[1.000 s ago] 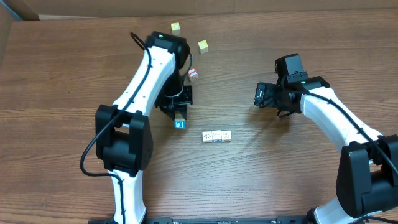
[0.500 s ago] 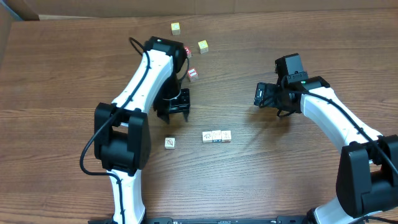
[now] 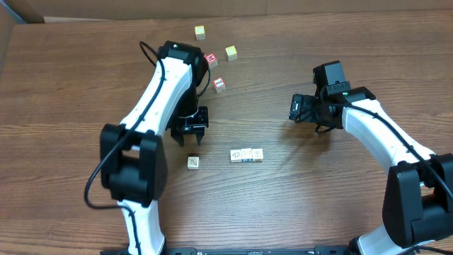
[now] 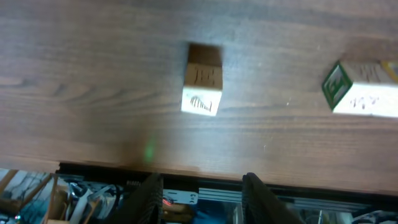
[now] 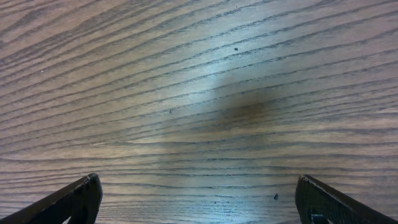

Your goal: Flip 5 blocks

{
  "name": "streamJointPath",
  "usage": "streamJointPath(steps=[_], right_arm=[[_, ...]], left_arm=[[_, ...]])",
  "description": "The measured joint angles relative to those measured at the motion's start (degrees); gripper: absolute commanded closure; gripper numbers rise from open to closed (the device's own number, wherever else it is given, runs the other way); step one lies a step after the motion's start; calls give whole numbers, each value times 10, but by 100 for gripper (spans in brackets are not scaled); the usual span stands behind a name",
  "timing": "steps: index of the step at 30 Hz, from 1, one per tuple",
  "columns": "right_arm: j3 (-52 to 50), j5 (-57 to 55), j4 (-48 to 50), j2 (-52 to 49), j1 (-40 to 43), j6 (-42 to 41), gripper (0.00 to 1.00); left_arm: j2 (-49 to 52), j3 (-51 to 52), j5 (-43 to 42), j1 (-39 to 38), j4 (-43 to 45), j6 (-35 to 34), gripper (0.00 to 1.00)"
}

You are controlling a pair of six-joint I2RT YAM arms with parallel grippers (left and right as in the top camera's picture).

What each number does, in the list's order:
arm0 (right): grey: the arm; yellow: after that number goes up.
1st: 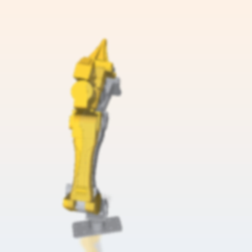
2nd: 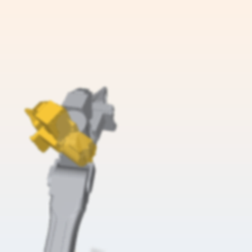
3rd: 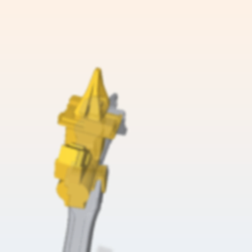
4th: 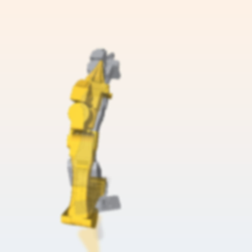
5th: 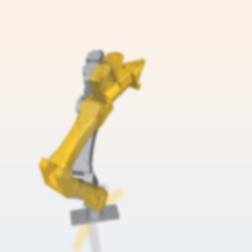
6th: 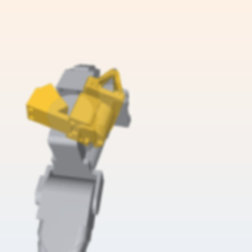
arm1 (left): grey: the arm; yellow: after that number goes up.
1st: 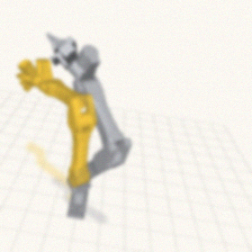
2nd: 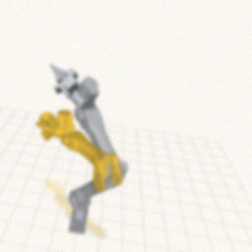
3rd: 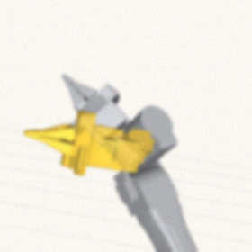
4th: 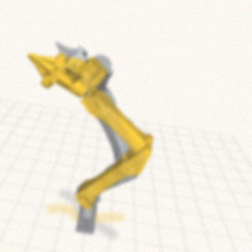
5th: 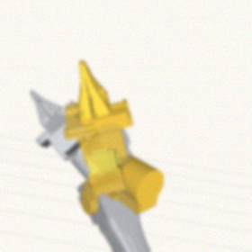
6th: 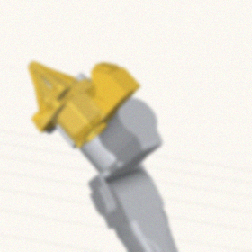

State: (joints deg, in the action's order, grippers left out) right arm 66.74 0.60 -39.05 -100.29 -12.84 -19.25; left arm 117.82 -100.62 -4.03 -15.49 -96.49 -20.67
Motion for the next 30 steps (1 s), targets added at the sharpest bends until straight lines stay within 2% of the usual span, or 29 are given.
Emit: streamJointPath(steps=[5, 8, 11, 14, 18, 21, 22, 23, 25, 26, 28, 29, 30], right_arm=[[0, 0, 0, 0, 0, 0, 0], [0, 0, 0, 0, 0, 0, 0], [0, 0, 0, 0, 0, 0, 0], [0, 0, 0, 0, 0, 0, 0], [0, 0, 0, 0, 0, 0, 0], [0, 0, 0, 0, 0, 0, 0], [0, 0, 0, 0, 0, 0, 0], [0, 0, 0, 0, 0, 0, 0], [0, 0, 0, 0, 0, 0, 0], [0, 0, 0, 0, 0, 0, 0], [0, 0, 0, 0, 0, 0, 0], [0, 0, 0, 0, 0, 0, 0], [0, 0, 0, 0, 0, 0, 0]], left_arm=[[-106, 90, 11, -2, 12, -17, 62], [-190, 151, 17, -2, 73, -36, 60], [-265, 208, 21, -2, 147, -54, 41], [-308, 254, 26, -2, 207, -66, 38], [-307, 297, 37, -2, 270, -69, 41], [-293, 311, 38, -2, 289, -75, 59], [-289, 313, 38, -2, 293, -75, 61], [-285, 313, 38, -2, 298, -75, 56], [-281, 314, 39, -2, 306, -75, 30], [-280, 314, 38, -2, 308, -77, 22], [-280, 314, 37, -2, 315, -79, 23], [-280, 314, 36, -2, 318, -79, 29], [-280, 314, 36, -2, 319, -81, 42]])
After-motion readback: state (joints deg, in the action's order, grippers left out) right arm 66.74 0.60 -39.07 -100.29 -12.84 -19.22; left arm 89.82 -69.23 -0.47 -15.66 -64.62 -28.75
